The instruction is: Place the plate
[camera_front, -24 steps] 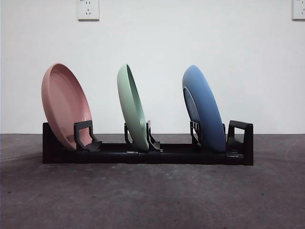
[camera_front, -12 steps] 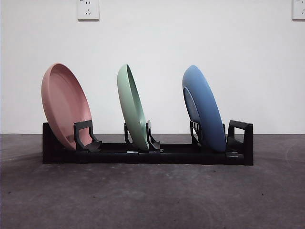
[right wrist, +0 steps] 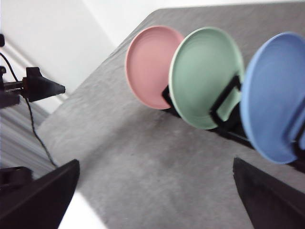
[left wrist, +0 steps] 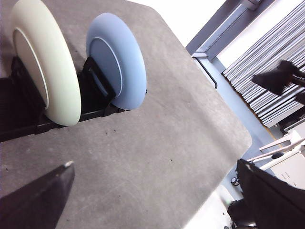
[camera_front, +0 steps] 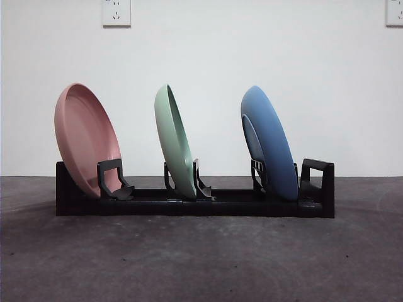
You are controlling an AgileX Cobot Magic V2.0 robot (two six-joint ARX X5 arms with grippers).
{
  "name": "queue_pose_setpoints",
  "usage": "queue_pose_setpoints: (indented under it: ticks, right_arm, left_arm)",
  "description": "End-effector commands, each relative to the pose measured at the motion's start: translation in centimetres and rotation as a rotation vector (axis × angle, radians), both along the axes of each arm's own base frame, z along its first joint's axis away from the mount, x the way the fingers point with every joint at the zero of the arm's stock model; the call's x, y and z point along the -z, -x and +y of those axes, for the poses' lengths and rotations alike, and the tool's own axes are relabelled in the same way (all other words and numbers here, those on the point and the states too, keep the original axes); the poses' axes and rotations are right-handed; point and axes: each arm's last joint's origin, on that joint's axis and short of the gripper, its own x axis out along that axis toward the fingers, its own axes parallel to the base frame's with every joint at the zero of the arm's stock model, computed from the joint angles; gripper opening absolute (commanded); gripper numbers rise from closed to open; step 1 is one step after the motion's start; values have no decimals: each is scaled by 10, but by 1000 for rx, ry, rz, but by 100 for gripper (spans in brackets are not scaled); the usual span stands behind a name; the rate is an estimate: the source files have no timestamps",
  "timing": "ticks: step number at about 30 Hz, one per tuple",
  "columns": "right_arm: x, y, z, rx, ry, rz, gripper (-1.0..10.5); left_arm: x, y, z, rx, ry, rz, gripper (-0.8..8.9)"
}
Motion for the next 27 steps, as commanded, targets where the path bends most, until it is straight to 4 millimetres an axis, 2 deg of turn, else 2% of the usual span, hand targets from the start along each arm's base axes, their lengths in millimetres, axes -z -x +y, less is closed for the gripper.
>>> queue_pose_setpoints:
  ticks: [1,6,15,19,22,27]
  right_arm:
    - [-3,-21,6,-8,-8,53,514]
    - [4,-71,17,-12,18,137,514]
    - [30,-160,38,-17,36,221,513]
    - [44,-188,45,-27,40,236,512]
    - [55,-204,51,-47,26,229,470]
    - [71,-216,54,-50,25,255,401]
  left_arm:
    - [-9,10,2,27,-15,-78,563]
    - [-12,30,8,35,-23,-127,563]
    - [-19,59,16,35,-6,-225,562]
    - [-18,63,17,35,-5,-227,562]
    - [-18,64,17,35,-5,-225,562]
    - [-18,64,17,35,-5,-226,563]
